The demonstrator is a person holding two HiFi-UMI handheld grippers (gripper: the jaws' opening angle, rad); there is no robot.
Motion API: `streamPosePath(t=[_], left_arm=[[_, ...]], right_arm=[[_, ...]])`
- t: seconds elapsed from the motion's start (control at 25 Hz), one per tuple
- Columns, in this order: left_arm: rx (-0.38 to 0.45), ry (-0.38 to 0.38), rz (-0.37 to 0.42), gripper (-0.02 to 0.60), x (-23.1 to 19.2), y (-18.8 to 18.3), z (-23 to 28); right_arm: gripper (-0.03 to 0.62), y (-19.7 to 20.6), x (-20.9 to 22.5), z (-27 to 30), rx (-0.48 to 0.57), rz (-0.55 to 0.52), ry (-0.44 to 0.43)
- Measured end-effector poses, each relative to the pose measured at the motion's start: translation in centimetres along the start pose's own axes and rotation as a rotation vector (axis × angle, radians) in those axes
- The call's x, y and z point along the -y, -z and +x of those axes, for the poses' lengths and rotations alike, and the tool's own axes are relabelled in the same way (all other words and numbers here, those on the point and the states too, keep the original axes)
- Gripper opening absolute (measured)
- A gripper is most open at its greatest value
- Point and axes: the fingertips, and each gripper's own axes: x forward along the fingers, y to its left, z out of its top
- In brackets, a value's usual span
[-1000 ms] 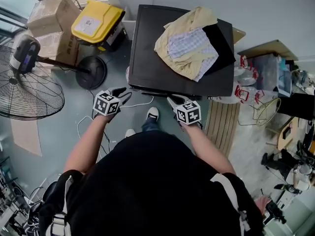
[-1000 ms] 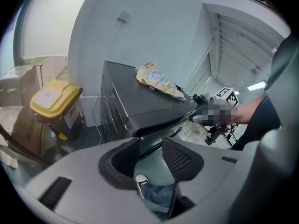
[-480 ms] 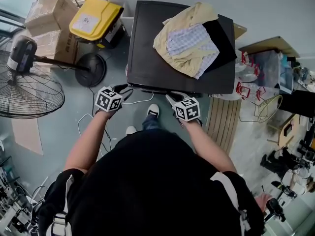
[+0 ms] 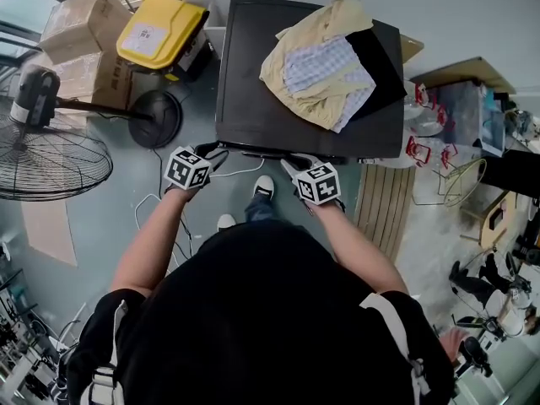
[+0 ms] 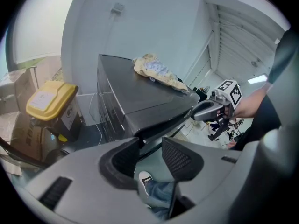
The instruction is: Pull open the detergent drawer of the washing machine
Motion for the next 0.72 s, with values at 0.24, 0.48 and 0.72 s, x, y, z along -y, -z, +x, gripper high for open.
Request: streamPosePath(t=[0.24,0.48,0.72], left_arm=[[-0.010,-0.011,0.020,0.140,-0.13,0.10,0.04],[-0.012,-0.021,0.034,0.132,-0.25,0.06,0.21],[-0.010,-0.017,0.021,0.130,-0.34,0.17,0.07]], right_arm=[[0.074,0.03,-0.14,0.21,0.001,-0.007,-0.005],[0.069,-0.06,-0.02,0.42,0.002,-0.018,0.004],[0.060,0.08,0.02,0.65,0.003,-0.015,0.014]])
